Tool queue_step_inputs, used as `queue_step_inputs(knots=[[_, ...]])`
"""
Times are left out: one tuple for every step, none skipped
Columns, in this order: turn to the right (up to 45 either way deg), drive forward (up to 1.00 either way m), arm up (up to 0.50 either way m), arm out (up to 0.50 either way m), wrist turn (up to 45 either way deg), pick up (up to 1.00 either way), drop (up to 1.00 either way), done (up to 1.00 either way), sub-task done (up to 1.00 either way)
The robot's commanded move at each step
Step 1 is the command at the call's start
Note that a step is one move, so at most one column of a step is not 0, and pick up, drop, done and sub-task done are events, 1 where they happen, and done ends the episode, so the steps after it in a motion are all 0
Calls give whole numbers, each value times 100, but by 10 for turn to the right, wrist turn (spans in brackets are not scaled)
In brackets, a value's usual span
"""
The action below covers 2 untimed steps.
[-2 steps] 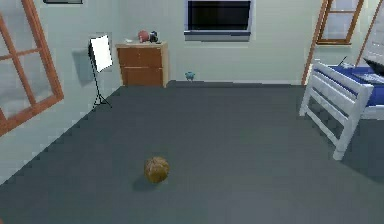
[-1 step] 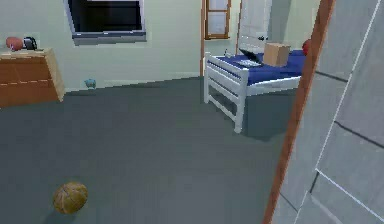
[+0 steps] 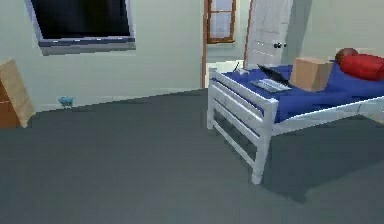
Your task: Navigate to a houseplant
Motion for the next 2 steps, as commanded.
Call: queue_step_inputs(knots=[[-120, 0, 0, 0, 0, 0, 0, 0, 0], [0, 100, 0, 0, 0, 0, 0, 0, 0]])
